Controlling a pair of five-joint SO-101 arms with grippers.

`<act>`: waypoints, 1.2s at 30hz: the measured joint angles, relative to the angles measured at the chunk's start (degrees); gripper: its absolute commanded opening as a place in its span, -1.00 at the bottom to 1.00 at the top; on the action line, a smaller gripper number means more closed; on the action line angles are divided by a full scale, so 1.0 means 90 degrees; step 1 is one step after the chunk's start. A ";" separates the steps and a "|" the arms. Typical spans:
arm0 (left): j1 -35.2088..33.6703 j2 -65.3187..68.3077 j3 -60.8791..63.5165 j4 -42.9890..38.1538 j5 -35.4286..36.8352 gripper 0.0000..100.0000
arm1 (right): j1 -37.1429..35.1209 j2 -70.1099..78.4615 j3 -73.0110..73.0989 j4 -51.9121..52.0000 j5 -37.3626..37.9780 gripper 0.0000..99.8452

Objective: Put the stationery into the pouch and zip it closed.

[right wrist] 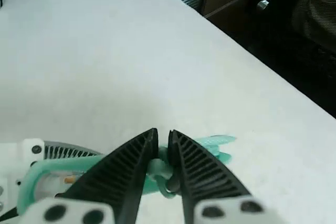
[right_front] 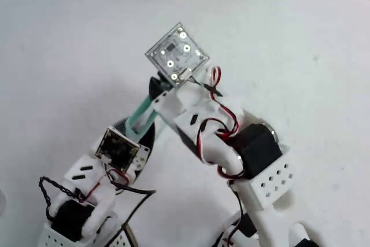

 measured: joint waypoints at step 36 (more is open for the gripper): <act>-0.0010 0.0000 0.0000 0.0000 0.0000 -0.95 | 0.0049 0.0586 -0.0811 0.1192 0.1104 -0.53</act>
